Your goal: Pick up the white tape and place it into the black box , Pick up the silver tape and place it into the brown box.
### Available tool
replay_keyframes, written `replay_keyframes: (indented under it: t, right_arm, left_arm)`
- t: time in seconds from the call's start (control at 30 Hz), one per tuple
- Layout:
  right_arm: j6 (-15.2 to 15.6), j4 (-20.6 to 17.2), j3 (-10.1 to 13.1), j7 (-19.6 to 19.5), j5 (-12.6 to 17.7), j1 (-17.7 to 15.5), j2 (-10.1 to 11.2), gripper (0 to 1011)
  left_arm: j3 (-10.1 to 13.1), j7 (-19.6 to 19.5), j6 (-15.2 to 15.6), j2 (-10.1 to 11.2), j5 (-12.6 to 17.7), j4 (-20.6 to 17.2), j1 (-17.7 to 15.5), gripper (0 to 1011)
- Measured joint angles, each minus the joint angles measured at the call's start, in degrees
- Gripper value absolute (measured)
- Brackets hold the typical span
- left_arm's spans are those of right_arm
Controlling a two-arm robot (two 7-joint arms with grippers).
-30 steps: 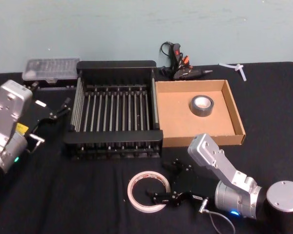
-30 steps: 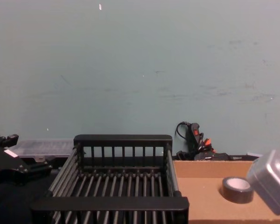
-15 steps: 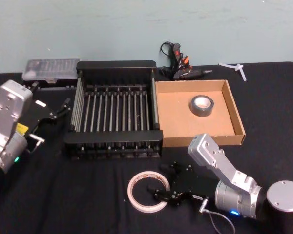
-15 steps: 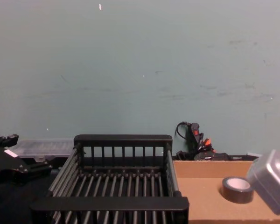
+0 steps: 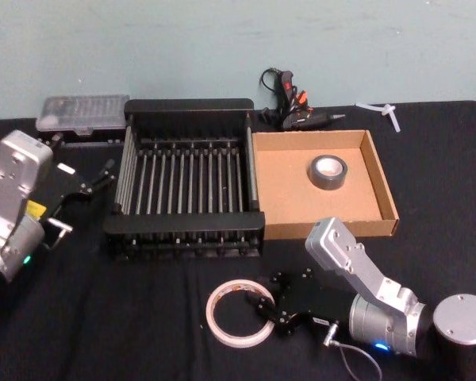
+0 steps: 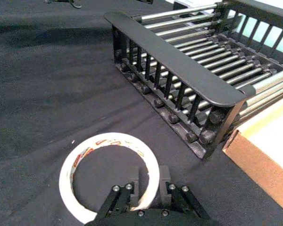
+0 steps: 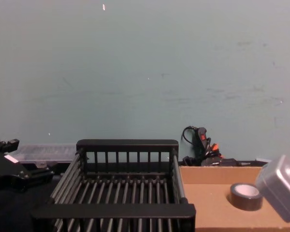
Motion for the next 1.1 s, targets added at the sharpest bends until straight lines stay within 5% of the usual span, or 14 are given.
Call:
replay_keyframes:
  t: [0.27, 0.67, 1.1]
  right_arm:
    - [0.0, 0.0, 0.0, 0.01, 0.04, 0.0, 0.0, 109]
    - [-0.2, -0.43, 0.43, 0.81, 1.12, -0.16, 0.28, 96]
    - [-2.9, -5.7, 2.46, 3.6, 5.66, -1.31, 3.25, 95]
  left_arm:
    - [0.0, 0.0, 0.0, 0.0, 0.0, 0.0, 0.0, 1001]
    - [0.0, 0.0, 0.0, 0.0, 0.0, 0.0, 0.0, 1001]
    - [0.0, 0.0, 0.0, 0.0, 0.0, 0.0, 0.0, 1002]
